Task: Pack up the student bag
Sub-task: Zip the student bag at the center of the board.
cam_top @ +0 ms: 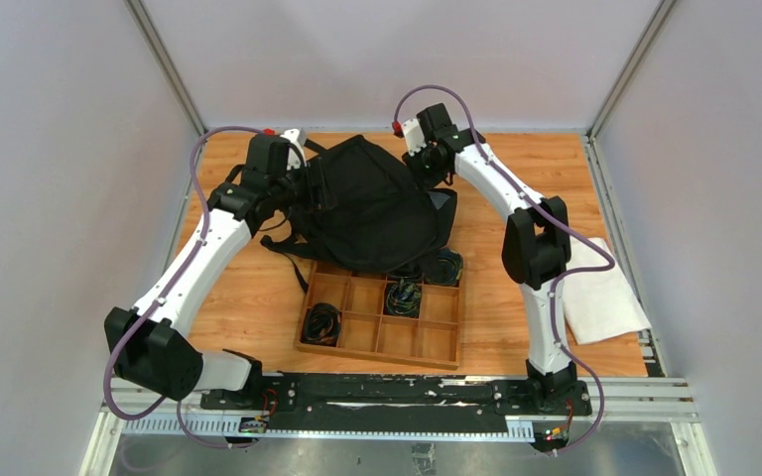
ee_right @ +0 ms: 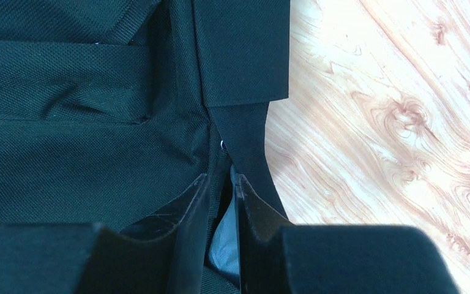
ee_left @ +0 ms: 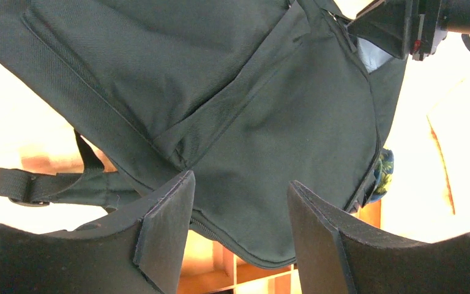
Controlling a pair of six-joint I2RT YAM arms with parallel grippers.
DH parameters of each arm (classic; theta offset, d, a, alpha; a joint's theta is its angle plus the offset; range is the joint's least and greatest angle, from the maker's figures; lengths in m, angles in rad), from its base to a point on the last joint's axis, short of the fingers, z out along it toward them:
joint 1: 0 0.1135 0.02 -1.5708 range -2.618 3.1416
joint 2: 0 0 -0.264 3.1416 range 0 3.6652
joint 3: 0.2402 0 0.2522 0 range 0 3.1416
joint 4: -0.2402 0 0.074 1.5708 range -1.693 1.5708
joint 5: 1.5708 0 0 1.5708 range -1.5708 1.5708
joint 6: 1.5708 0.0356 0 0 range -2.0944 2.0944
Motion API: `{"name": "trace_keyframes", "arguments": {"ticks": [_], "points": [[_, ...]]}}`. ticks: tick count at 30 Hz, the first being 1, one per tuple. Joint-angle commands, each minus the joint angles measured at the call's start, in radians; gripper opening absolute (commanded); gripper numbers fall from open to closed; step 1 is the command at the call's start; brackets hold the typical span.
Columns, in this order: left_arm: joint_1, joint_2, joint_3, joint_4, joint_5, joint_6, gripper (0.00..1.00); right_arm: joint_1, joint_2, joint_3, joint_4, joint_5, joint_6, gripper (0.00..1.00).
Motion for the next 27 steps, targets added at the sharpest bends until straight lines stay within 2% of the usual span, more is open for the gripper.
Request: {"name": "trace_keyframes", "arguments": {"ticks": [1, 4, 16, 23, 27], "points": [[-0.002, 0.007, 0.002, 0.023, 0.017, 0.018, 0.63, -0.004, 0.002, 0.015, -0.011, -0.011, 0.020, 0.29], [-0.002, 0.009, 0.006, 0.022, 0.019, 0.021, 0.63, -0.004, 0.013, 0.026, -0.028, 0.002, 0.012, 0.37], [-0.002, 0.027, 0.000, 0.032, 0.037, 0.016, 0.63, -0.003, -0.042, -0.086, 0.012, -0.057, 0.044, 0.32], [-0.002, 0.022, -0.001, 0.032, 0.037, 0.020, 0.63, -0.005, -0.015, -0.080, 0.018, 0.002, 0.066, 0.37], [-0.002, 0.024, 0.000, 0.032, 0.039, 0.019, 0.63, -0.011, -0.008, -0.074, 0.029, 0.032, 0.084, 0.35]]}}
